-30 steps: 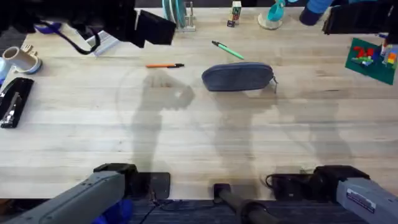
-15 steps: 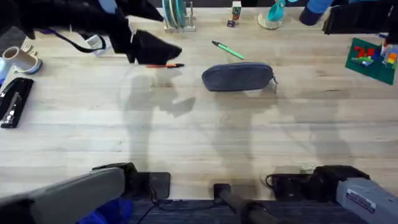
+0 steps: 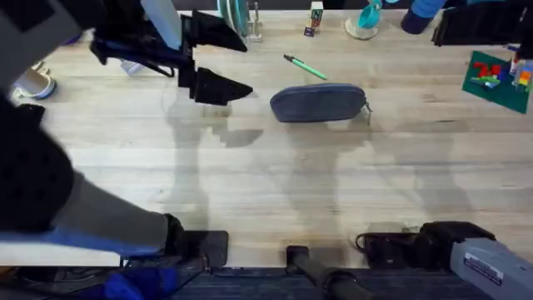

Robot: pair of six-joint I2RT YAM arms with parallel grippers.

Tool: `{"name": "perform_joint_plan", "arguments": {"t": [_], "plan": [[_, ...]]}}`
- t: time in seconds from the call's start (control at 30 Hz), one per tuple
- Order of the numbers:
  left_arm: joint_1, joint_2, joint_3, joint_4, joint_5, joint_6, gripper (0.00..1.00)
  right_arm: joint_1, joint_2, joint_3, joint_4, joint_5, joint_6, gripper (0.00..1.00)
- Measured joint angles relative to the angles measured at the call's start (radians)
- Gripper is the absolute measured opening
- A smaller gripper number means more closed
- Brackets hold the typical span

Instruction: Unzip the bag, pick up the pens from the table one at a time and place them inside, then zip the bag closed.

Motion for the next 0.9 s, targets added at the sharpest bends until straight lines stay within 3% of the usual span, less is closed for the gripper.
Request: {"name": "perform_joint_plan", "arguments": {"t": [0.33,0.9], "plan": [[-0.032,0.190,0.000,0.020,0.069,0.191,0.993,0.000,0.000,0.000,0.000,0.000,0.000,0.995],[-0.148,0.367,0.006,0.129,0.113,0.232,0.997,0.000,0.000,0.000,0.000,0.000,0.000,0.996]]}}
